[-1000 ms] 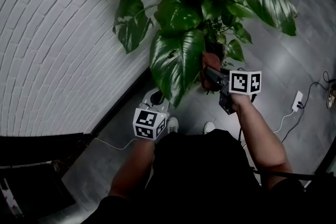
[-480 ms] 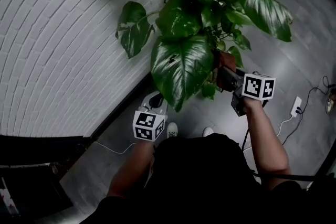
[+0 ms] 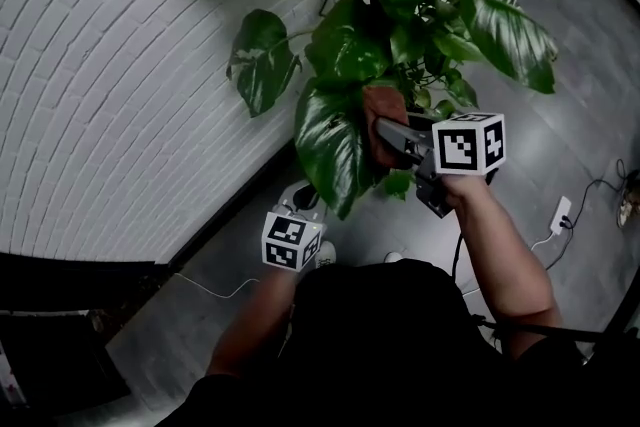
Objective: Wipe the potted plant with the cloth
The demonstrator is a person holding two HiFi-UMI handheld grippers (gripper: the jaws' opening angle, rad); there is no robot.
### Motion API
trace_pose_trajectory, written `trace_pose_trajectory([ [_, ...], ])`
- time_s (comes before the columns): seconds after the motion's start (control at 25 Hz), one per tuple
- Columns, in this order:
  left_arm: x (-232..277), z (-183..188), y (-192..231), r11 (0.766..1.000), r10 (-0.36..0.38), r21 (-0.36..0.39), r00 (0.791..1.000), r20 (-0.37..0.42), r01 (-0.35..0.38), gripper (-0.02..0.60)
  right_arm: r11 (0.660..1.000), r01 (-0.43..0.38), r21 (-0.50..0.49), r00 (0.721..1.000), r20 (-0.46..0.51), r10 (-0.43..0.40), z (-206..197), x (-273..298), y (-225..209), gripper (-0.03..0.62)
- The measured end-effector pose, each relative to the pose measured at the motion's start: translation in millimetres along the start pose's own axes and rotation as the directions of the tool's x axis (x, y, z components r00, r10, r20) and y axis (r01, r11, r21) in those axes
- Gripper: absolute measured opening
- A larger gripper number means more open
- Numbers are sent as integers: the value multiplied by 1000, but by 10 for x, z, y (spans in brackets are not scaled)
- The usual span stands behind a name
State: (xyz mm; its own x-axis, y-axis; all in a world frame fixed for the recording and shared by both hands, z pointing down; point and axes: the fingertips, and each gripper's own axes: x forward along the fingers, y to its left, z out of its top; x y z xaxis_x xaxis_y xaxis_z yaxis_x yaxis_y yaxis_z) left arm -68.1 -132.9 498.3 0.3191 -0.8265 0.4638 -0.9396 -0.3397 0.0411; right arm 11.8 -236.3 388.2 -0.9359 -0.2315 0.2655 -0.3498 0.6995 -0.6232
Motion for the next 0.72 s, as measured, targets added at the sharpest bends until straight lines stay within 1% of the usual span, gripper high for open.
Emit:
trace_pose_trajectory([
  [0.12, 29, 21, -30, 1000, -7, 4, 1000, 1, 6, 17, 999, 32, -6, 994, -102, -32, -137, 266, -111, 63],
  [0.24, 54, 43, -41, 1000, -7, 7, 1000, 7, 7, 17, 998, 64, 3, 986, -153, -63, -192, 427, -281, 63],
  [0.48, 97, 56, -36, 1000, -7, 12, 1000, 12, 7, 17, 996, 71, 46, 981, -187, -61, -132, 601, -494, 63],
  [0.72, 102, 43, 41, 1000, 12, -6, 1000, 11, -12, 17, 994, 90, 62, 977, -201, -76, -97, 692, -713, 63],
])
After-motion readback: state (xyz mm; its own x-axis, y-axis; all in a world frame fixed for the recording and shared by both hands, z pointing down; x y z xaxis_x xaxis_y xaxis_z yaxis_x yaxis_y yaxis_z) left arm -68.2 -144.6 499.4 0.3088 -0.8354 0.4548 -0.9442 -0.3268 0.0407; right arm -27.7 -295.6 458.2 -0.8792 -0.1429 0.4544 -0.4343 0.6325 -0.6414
